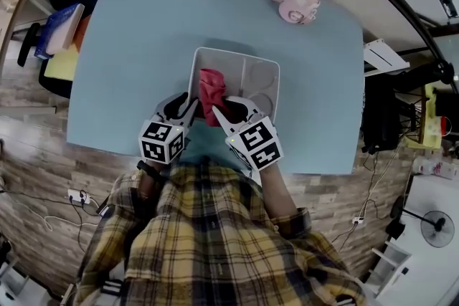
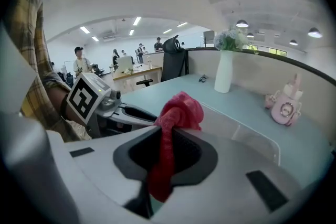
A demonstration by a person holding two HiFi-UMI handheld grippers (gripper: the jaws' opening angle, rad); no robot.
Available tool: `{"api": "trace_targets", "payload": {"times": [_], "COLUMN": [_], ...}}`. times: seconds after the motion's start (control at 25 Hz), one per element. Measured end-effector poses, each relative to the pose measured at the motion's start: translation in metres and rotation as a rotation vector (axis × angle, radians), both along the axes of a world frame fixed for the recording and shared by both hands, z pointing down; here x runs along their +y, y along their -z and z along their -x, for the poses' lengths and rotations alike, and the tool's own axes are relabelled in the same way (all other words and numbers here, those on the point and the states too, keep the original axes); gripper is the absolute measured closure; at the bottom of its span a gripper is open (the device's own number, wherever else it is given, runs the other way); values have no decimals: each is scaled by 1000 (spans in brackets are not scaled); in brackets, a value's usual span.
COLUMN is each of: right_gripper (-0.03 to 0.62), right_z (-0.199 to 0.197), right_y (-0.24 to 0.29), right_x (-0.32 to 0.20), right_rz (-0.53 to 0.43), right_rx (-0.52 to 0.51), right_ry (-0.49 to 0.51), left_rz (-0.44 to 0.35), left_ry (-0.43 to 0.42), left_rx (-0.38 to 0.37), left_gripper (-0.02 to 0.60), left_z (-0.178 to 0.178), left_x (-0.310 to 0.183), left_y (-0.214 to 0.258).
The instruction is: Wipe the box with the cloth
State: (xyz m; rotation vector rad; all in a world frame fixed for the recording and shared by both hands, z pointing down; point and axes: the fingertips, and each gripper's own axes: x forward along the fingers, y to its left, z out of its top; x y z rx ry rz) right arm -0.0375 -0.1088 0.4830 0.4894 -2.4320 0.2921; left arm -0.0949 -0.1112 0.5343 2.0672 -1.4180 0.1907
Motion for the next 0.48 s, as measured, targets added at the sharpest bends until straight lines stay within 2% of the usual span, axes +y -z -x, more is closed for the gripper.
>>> {"api": "trace_targets", "payload": {"times": [0.32, 0.48], "right_gripper": [539, 540], "right_z": [19, 18], "right_y": [-33, -39], "right_x": [18, 19], "right_rz": [50, 22], "right_rx": [74, 132], "right_ry": [19, 37], "left_rz": [-23, -28], "left_ry": [12, 16], "left_rx": [9, 17], "left_gripper": [456, 454], "left_z": [1, 2], "left_x": [1, 1], "left_y": [1, 0]}}
